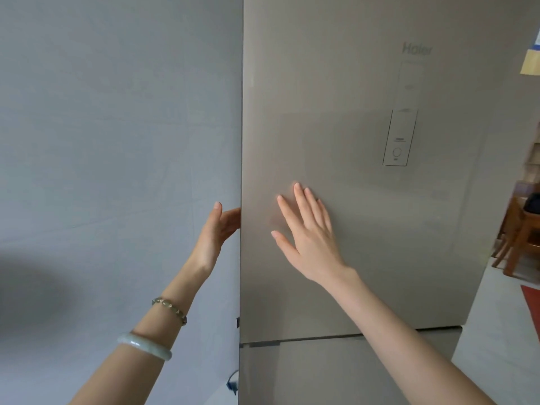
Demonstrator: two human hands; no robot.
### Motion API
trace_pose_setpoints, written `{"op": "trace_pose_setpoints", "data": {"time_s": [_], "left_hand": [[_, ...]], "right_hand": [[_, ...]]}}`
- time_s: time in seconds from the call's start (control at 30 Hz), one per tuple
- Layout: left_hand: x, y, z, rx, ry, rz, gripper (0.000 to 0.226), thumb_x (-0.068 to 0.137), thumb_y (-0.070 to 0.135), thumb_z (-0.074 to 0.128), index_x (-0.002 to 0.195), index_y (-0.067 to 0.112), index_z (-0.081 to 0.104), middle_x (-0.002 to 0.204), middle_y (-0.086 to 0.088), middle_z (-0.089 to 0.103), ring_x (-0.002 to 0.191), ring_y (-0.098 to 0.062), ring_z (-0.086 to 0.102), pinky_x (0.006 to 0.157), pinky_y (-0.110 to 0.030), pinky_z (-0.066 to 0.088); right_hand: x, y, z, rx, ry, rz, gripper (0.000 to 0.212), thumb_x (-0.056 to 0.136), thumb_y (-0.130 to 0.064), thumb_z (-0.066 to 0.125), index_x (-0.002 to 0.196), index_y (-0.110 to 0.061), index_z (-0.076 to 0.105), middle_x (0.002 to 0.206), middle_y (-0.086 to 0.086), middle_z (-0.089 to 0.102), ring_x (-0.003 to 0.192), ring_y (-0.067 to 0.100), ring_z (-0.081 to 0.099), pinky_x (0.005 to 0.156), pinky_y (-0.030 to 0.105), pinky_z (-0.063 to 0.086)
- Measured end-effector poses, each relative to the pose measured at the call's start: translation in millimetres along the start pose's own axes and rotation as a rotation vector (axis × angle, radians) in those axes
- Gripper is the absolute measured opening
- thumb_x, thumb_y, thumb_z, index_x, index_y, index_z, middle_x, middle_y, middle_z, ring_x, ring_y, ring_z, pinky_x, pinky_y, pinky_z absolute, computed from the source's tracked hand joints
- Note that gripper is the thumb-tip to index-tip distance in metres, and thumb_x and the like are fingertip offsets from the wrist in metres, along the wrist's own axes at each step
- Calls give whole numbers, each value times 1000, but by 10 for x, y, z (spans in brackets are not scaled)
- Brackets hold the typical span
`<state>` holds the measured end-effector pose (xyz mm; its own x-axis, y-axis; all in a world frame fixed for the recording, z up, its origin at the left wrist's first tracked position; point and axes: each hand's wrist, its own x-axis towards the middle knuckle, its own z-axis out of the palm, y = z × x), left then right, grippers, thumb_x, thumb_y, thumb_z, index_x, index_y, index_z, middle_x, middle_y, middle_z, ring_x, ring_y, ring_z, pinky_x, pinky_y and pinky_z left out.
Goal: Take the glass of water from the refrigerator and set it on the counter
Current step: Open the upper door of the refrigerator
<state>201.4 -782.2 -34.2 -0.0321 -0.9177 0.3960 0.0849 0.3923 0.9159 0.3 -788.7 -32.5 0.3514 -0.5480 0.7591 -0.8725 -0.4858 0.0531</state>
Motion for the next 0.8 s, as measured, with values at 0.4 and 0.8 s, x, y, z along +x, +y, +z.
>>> {"op": "trace_pose_setpoints", "data": {"time_s": [0.4, 0.8], "left_hand": [[-302, 93, 50, 49, 21, 46, 44, 99, 35, 25, 101, 28, 68, 95, 19, 76, 100, 3, 67, 105, -25, 39], [-1144, 329, 338, 143, 20, 207, 48, 89, 31, 28, 102, 38, 74, 129, 2, 67, 128, -12, 54, 114, -40, 35]], "right_hand": [[-187, -244, -286, 107, -39, 104, 64, 95, -40, 44, 152, -22, 20, 161, 12, 3, 148, 30, -1, 118, 44, 8], [-772, -463, -981, 254, -14, 143, 67, 96, -44, 41, 152, -26, 9, 161, 10, -8, 148, 25, -5, 116, 32, 2]]}}
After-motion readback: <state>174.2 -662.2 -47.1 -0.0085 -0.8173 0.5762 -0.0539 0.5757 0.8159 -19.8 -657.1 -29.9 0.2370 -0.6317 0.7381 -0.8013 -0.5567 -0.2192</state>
